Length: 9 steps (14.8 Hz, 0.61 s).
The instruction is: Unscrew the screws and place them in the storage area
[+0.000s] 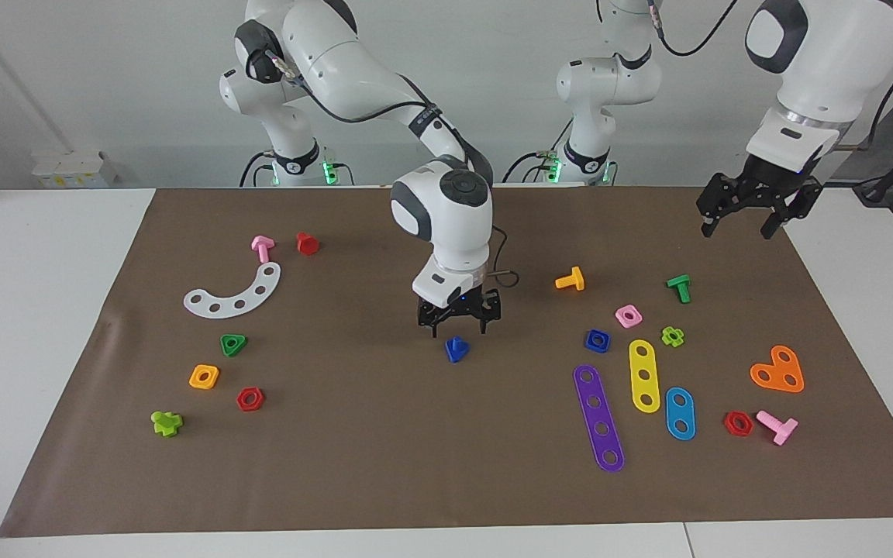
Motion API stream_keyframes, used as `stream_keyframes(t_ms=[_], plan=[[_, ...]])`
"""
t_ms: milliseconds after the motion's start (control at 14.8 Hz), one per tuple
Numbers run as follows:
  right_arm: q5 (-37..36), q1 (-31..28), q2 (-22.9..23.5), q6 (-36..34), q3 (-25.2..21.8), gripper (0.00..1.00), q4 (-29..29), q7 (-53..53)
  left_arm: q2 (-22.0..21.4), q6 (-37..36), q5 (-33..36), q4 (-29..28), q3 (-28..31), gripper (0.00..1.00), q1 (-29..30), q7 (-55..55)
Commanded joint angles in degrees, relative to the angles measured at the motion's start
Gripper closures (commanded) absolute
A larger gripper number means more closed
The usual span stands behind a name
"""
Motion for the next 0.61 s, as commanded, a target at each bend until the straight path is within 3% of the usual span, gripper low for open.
stream_keyframes(t_ms=[0, 67, 337, 539], plan=[[-2.31, -0.09, 1.35, 1.88, -0.06, 0.01, 1.64, 1.89, 2.11, -8.34, -1.00, 7.17, -0.33, 0.00, 0.49, 0.72], [-2.31, -0.36, 1.35, 2.32, -0.06, 0.06, 1.56, 1.89, 3.16, -10.02, -1.09, 10.32, -0.16, 0.00, 0.57, 0.80], [-2.49, -1.24, 1.35, 3.03, -0.14, 0.24, -0.46, 1.80, 4.84, -15.30, -2.05, 13.68, -0.33, 0.00, 2.94, 0.80], [-2.40, -0.54, 1.53, 4.08, -0.14, 0.31, -1.25, 2.58, 2.22, -15.40, -2.23, 11.95, 0.80, 0.00, 3.29, 0.45]])
